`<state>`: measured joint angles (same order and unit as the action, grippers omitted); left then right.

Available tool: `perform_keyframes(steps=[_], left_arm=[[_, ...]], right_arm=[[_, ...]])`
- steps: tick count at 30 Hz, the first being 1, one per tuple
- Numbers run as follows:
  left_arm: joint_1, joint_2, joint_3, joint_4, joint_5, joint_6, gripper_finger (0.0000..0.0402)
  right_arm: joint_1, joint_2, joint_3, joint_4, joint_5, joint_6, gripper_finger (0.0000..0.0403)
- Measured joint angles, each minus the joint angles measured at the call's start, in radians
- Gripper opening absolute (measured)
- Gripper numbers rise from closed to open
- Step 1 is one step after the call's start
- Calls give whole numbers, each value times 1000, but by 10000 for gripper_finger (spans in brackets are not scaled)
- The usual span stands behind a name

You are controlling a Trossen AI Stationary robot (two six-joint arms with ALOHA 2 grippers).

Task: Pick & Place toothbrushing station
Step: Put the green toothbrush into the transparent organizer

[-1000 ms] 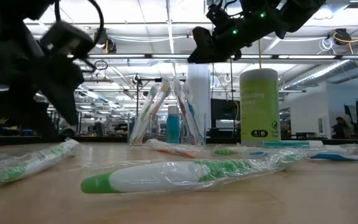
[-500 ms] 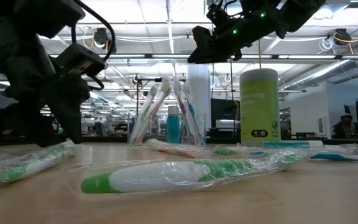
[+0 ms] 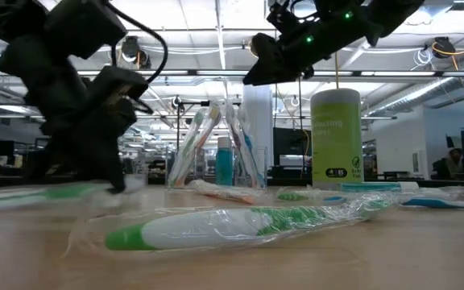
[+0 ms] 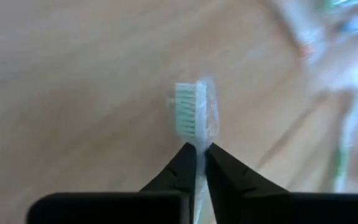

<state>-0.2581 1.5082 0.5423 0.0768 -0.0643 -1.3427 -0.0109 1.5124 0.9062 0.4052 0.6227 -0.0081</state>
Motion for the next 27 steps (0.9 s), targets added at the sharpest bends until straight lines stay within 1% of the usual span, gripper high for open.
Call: perform_keyframes(steps=[3, 5, 9, 14, 16, 21, 24, 27], left_arm=[[36, -2, 1, 81, 23, 109, 9], [63, -16, 1, 125, 49, 186, 8], [128, -71, 2, 192, 83, 352, 29], [249, -204, 3, 232, 83, 568, 39], [307, -262, 3, 245, 57, 663, 35], [443, -373, 3, 327, -79, 900, 15], [505, -394, 4, 418, -139, 1039, 10], [547, -383, 3, 489, -179, 1110, 20]], right_arm=[[16, 0, 0, -1, 0, 0, 141], [26, 0, 0, -9, 0, 0, 141], [48, 0, -6, -45, 0, 1, 141], [73, 0, -44, -45, 0, 75, 141], [82, 0, -60, -44, 0, 115, 141], [109, 0, -117, -45, 0, 216, 141], [124, 0, -154, -34, 0, 278, 141], [133, 0, -185, -13, -1, 335, 141]])
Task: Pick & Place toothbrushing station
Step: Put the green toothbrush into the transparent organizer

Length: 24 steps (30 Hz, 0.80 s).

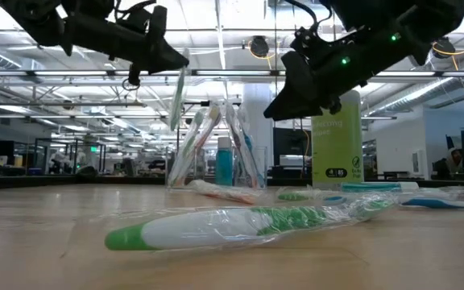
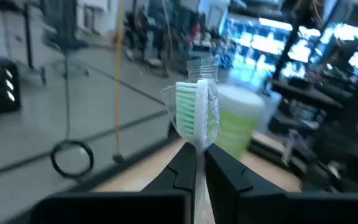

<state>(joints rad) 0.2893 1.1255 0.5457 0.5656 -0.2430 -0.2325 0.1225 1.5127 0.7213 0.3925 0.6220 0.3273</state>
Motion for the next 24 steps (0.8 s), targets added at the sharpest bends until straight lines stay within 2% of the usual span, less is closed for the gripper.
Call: perform_keyframes(steps=[6, 12, 18, 24], left_arm=[[23, 131, 0, 96, -18, -10, 38], [23, 277, 0, 103, -20, -130, 19], [22, 312, 0, 78, -21, -197, 22], [22, 312, 1, -61, -21, -204, 46]], right_arm=[[5, 0, -9, -1, 0, 53, 141], [5, 0, -9, -5, 0, 54, 141], [4, 0, -9, -9, 0, 42, 141], [2, 0, -9, -9, 1, -30, 141]])
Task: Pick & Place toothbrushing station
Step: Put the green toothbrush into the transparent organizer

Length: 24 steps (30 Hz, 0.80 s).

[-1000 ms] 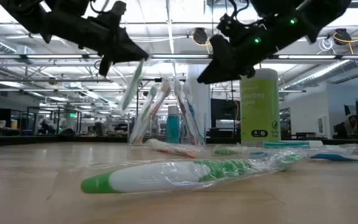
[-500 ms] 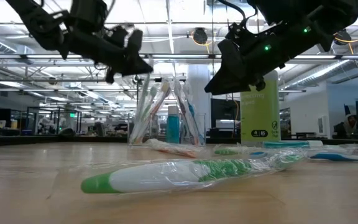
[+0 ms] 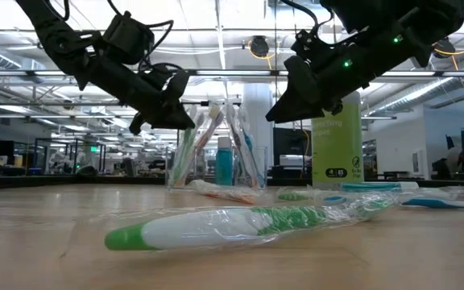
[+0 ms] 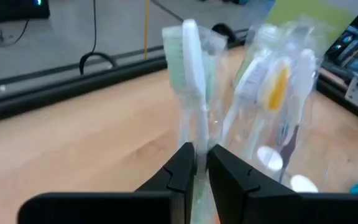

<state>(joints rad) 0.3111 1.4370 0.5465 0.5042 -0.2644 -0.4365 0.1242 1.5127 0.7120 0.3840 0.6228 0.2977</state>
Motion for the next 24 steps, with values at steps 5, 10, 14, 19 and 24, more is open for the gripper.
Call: perform_keyframes(steps=[5, 10, 14, 19, 24], left_arm=[[0, -1, 0, -31, 17, -29, 48], [0, -1, 0, -31, 37, 22, 48], [0, -1, 0, -32, 56, 68, 50], [0, -4, -1, -35, 58, 73, 79], [0, -22, -2, -42, 59, 84, 130]], right_arm=[[-17, 0, 0, 15, 0, -26, 141], [-39, 0, 0, 60, 0, -28, 141], [-45, 0, 0, 61, 0, -30, 141], [-45, 0, 0, 61, 0, -30, 143], [-42, 0, 0, 52, 0, -27, 160]])
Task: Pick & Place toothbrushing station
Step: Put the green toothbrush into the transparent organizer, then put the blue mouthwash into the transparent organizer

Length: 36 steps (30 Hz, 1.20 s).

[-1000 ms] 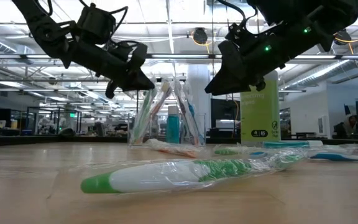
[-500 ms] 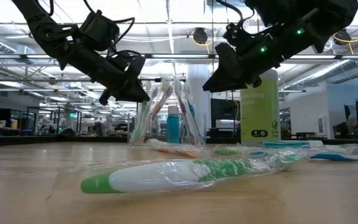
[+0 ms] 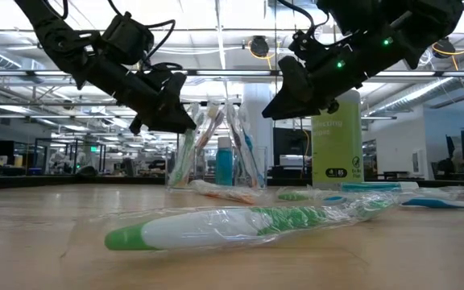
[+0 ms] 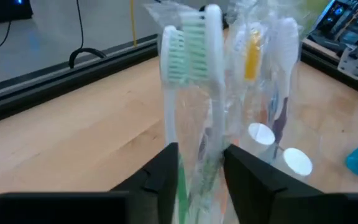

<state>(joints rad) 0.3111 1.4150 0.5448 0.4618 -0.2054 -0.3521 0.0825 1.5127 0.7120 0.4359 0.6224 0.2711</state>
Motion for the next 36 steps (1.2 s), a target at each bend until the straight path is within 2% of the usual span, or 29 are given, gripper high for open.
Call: perform_keyframes(steps=[3, 7, 13, 18, 20, 23, 27, 31, 36], left_arm=[[-4, -33, 1, 11, 0, 4, 157], [-8, -97, -1, 3, 33, 50, 178], [-35, -199, 0, 8, 145, 62, 181], [-79, -220, 0, 4, 252, 62, 182], [-99, -218, 0, -2, 267, 62, 182], [-122, -211, 0, -20, 261, 65, 182], [-138, -209, 0, -57, 234, 93, 182], [-145, -208, 1, -81, 173, 96, 182], [-145, -209, 1, -82, 159, 88, 182]], right_arm=[[4, 0, 0, -2, -25, 4, 176], [5, 0, 0, 1, -128, 11, 193], [5, 0, 0, 0, -283, 48, 192], [5, 0, 0, -30, -339, 59, 180], [7, 0, 0, -100, -338, 59, 176], [10, -49, -1, -297, -333, 65, 172], [13, -151, -1, -530, -309, 169, 171], [38, -257, 0, -633, -306, 251, 171], [107, -343, 0, -802, -313, 269, 171]])
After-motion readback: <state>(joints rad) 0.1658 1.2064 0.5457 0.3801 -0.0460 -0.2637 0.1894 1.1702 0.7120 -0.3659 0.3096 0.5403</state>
